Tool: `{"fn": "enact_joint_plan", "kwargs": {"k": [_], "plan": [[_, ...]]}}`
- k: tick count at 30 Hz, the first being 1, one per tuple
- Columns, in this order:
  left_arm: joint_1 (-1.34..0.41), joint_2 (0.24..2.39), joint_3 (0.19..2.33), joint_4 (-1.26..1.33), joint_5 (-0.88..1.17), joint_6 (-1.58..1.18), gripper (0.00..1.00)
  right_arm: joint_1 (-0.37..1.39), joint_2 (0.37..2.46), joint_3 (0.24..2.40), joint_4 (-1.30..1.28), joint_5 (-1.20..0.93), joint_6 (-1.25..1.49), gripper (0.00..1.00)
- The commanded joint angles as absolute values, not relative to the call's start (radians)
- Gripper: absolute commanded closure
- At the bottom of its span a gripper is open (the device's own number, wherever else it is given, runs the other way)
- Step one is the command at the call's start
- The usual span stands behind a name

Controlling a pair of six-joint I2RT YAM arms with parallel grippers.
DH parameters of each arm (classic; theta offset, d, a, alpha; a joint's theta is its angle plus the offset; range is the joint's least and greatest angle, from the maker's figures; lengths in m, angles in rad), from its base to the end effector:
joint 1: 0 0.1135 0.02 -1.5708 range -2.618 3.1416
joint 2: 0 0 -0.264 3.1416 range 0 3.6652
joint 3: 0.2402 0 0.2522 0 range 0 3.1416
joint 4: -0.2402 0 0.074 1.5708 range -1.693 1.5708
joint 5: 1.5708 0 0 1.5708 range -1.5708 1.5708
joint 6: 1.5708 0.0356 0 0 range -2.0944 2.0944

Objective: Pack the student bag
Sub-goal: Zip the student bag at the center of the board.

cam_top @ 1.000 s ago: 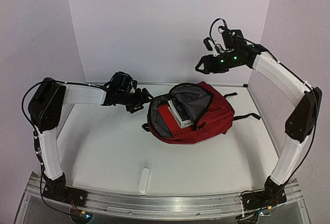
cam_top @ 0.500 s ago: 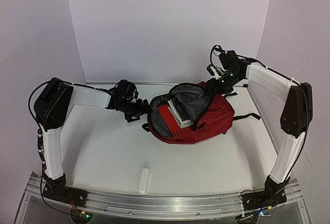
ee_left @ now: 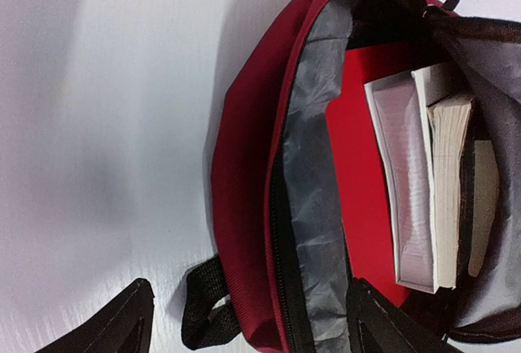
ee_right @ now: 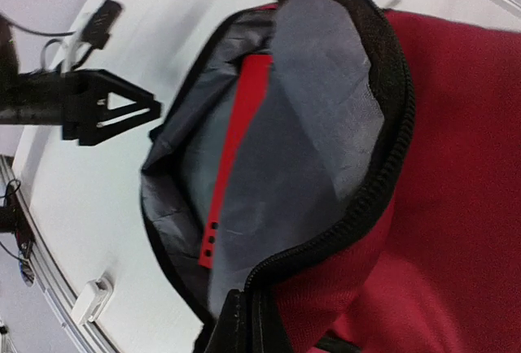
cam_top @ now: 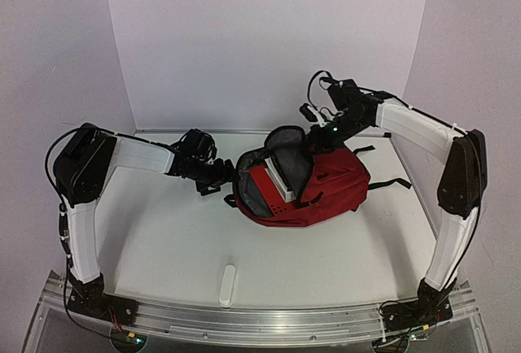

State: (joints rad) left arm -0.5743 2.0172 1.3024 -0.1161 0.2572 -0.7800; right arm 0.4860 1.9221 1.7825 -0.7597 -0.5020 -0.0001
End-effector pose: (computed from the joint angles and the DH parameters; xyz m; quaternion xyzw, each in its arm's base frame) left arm 0.3573 -0.2420 0.1563 -0.0488 0.9245 -0.3179 0.2045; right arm 0.3698 0.2147 0.3043 -0.2995 0.8680 0.3044 0.2534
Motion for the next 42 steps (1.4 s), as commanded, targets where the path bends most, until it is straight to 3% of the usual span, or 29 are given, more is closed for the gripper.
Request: {"fn": "enact_joint_plan", "kwargs": {"k": [1, 7, 11, 15, 20, 24, 29, 36, 42], "plan": [[-0.574, 1.916, 1.264, -0.062, 0.233, -0.807, 0.18, 0.625, 1.940, 1.876, -0.737, -0.551, -0.045, 1.00], [-0.568, 1.821, 1.191, -0.088, 0.170, -0.815, 0.16, 0.733, 2.077, 1.950, -0.738, -0.537, -0.056, 1.00], [-0.545, 1.743, 1.108, -0.057, 0.153, -0.840, 0.14, 0.743, 2.102, 1.976, -0.739, -0.567, -0.041, 0.73], [-0.543, 1.652, 1.062, -0.041, 0.146, -0.782, 0.12, 0.726, 2.001, 1.954, -0.741, -0.556, -0.048, 0.41], [-0.573, 1.594, 1.093, -0.051, 0.238, -0.619, 0.11, 0.635, 1.846, 1.859, -0.742, -0.609, -0.046, 0.23], [-0.680, 1.629, 1.234, -0.173, 0.266, -0.420, 0.11, 0.498, 1.737, 1.721, -0.740, -0.647, -0.044, 0.21], [-0.808, 1.741, 1.388, -0.249, 0.340, -0.289, 0.18, 0.336, 1.649, 1.514, -0.741, -0.695, -0.030, 0.27], [-0.951, 1.991, 1.675, -0.383, 0.328, -0.195, 0.44, 0.184, 1.571, 1.317, -0.738, -0.623, -0.038, 0.38], [-1.010, 2.120, 1.829, -0.419, 0.214, -0.189, 0.56, 0.117, 1.599, 1.259, -0.735, -0.628, -0.043, 0.41]]}}
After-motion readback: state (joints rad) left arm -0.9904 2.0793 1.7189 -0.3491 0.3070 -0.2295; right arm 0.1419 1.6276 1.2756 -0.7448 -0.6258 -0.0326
